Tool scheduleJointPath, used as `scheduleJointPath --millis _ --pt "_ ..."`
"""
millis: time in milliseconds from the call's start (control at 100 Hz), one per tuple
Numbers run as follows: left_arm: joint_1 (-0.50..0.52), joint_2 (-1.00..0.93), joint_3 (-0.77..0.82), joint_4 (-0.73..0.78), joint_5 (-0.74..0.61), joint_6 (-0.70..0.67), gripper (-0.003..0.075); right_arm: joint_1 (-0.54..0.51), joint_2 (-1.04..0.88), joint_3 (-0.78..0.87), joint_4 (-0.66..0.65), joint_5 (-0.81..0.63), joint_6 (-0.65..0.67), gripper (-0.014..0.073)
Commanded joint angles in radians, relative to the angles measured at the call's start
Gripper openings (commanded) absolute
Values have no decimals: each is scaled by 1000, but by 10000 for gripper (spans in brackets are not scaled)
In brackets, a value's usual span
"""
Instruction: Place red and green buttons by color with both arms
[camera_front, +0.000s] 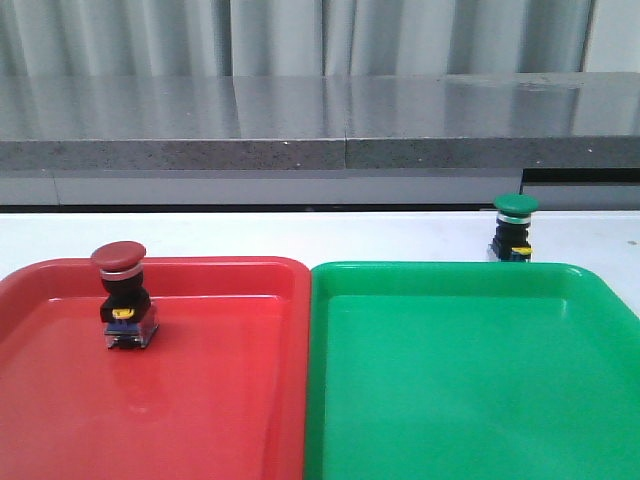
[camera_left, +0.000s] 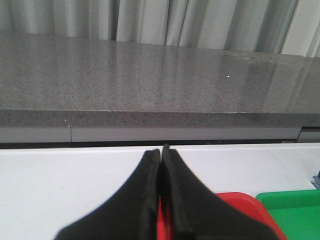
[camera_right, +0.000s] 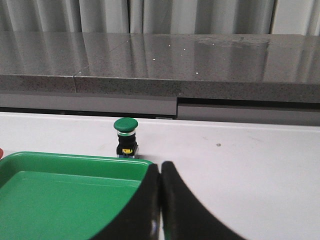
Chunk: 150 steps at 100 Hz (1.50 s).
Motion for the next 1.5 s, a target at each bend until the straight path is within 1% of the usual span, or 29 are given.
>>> scheduleJointPath --millis 0,300,430,490,600,660,1490 --pt "6 -26 -4 37 -96 -4 -19 3 -3 -14 1 -88 -2 -67" --pt "121 -288 222 39 -96 -4 -19 3 -3 -14 1 -88 -2 -67" --pt "130 -409 319 41 -96 -4 -19 3 -3 -14 1 -88 -2 -67" --pt "130 -405 354 41 -118 -6 -19 3 -3 -14 1 -88 -2 -67" --pt "130 -405 405 41 -121 -6 -19 3 -3 -14 1 -88 -2 -67" --pt "130 -408 405 41 -94 -6 -19 3 -3 -14 1 -88 -2 -67" --pt "130 -408 405 43 -100 -6 -19 3 -3 -14 1 -88 -2 -67"
